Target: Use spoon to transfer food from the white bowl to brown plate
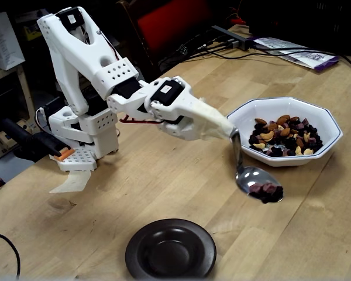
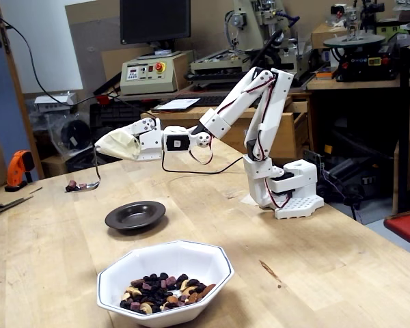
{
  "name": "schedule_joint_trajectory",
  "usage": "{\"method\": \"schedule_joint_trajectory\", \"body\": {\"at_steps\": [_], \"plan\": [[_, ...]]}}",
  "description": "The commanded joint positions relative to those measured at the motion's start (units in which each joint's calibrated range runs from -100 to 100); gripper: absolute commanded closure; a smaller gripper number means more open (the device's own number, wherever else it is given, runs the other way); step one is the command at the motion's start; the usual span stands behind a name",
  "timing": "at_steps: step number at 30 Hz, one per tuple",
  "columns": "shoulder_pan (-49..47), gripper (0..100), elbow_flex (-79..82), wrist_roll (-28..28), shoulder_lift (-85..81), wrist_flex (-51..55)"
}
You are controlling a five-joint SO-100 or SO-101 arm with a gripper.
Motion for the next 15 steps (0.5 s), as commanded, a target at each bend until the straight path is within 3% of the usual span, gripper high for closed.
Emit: {"method": "schedule_joint_trajectory", "body": {"at_steps": [1,7,15], "plan": [[2.7,96,-0.6,0.0,-3.6,-0.4],[3.9,96,-0.8,0.0,-5.1,7.1],[6.6,96,0.9,0.0,-18.9,18.8]]}}
